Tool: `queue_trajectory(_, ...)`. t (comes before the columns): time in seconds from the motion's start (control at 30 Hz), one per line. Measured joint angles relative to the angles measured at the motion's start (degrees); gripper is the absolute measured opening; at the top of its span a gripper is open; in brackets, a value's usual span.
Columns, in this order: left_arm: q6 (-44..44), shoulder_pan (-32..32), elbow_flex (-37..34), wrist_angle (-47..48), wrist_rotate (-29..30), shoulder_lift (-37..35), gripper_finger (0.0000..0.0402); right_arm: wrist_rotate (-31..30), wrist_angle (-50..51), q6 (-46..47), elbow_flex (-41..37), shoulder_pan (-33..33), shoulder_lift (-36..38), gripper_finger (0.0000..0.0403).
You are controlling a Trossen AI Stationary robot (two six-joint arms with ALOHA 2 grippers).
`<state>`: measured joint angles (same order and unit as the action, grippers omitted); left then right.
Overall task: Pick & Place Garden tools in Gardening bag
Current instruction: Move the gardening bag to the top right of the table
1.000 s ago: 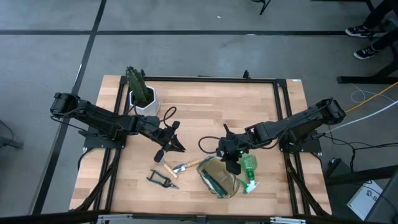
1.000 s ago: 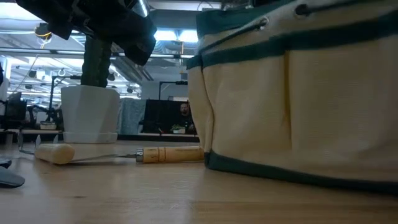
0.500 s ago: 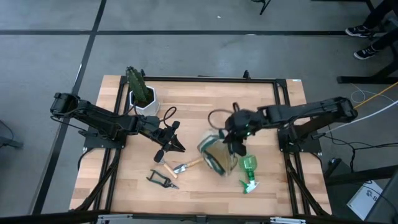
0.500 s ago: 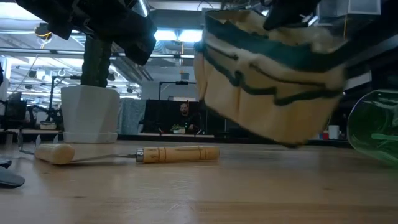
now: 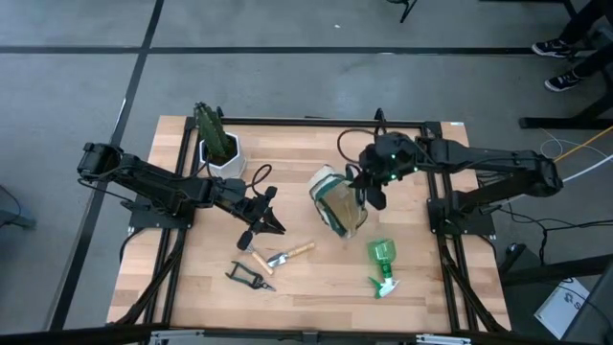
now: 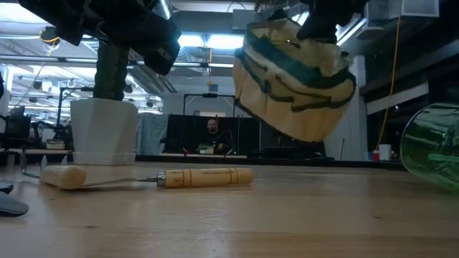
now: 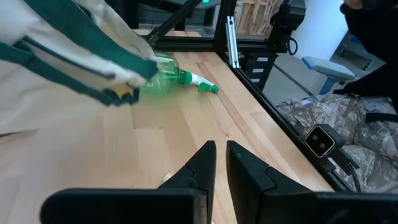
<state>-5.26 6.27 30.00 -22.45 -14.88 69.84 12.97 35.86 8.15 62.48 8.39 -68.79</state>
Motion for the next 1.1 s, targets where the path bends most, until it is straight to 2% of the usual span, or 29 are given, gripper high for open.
queue_trajectory(0.33, 0.00, 0.00, 0.00, -0.01, 0.01, 0.00, 0.0031, 0.91, 1.60, -4.57, -0.06, 6.78, 0.00, 0.0013)
queue_trajectory(0.5, 0.02, 0.01, 0.00, -0.02, 0.01, 0.00, 0.0031, 7.90, 1.22, -8.08, -3.04, 9.37, 0.00, 0.0013)
queue_trajectory(0.67, 0.02, 0.00, 0.00, -0.01, 0.01, 0.00, 0.0031, 8.59, 0.78, -8.21, -5.95, 12.09, -0.05, 0.0013)
queue_trajectory(0.83, 0.01, 0.00, 0.00, -0.01, 0.01, 0.00, 0.0031, 13.42, 0.41, -8.23, -6.86, 14.38, -0.03, 0.0013)
queue_trajectory(1.1, 0.02, 0.01, 0.00, -0.02, 0.01, 0.00, 0.0031, 13.49, 1.66, -9.46, -6.86, 15.76, -0.07, 0.0013)
